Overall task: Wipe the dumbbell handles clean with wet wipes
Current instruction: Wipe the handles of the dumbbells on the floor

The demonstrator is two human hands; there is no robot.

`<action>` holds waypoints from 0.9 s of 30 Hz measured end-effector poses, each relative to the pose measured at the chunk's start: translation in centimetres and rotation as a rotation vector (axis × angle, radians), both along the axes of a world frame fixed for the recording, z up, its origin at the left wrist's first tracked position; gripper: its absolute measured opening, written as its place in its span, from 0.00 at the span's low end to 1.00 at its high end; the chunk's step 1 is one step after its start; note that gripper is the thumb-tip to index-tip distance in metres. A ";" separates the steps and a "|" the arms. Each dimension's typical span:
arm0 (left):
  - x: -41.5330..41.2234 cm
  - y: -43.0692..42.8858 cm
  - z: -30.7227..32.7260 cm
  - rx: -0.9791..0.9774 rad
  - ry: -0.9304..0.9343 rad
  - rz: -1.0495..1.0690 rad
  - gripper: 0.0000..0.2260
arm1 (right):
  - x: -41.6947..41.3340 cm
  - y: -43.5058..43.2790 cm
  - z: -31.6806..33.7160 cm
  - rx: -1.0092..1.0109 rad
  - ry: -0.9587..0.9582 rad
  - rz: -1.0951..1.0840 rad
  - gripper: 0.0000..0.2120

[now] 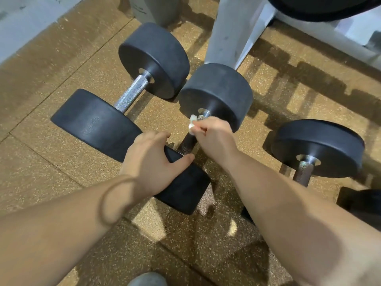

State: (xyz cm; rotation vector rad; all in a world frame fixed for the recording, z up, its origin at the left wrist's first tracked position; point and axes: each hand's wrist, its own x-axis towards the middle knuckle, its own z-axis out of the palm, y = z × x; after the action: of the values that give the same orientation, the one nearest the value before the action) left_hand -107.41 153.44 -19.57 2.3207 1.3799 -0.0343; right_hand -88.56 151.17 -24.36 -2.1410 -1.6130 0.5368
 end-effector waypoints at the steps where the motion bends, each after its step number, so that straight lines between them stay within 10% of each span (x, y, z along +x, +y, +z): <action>1: 0.0 0.0 0.0 0.002 0.000 0.000 0.42 | -0.5 -0.8 -0.3 0.051 0.018 0.080 0.11; 19: 0.3 0.1 -0.1 -0.011 0.065 -0.004 0.48 | -0.1 -3.5 0.9 0.027 0.268 0.021 0.08; 27: 2.6 -1.7 3.7 -0.018 0.551 0.024 0.47 | 4.3 -7.7 6.8 -0.043 0.353 -0.108 0.10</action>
State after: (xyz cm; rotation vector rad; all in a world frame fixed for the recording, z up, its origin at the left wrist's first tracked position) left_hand -104.76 151.78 -15.84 2.3759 1.6398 -0.7229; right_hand -84.31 143.49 -17.56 -2.0106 -1.2969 0.8652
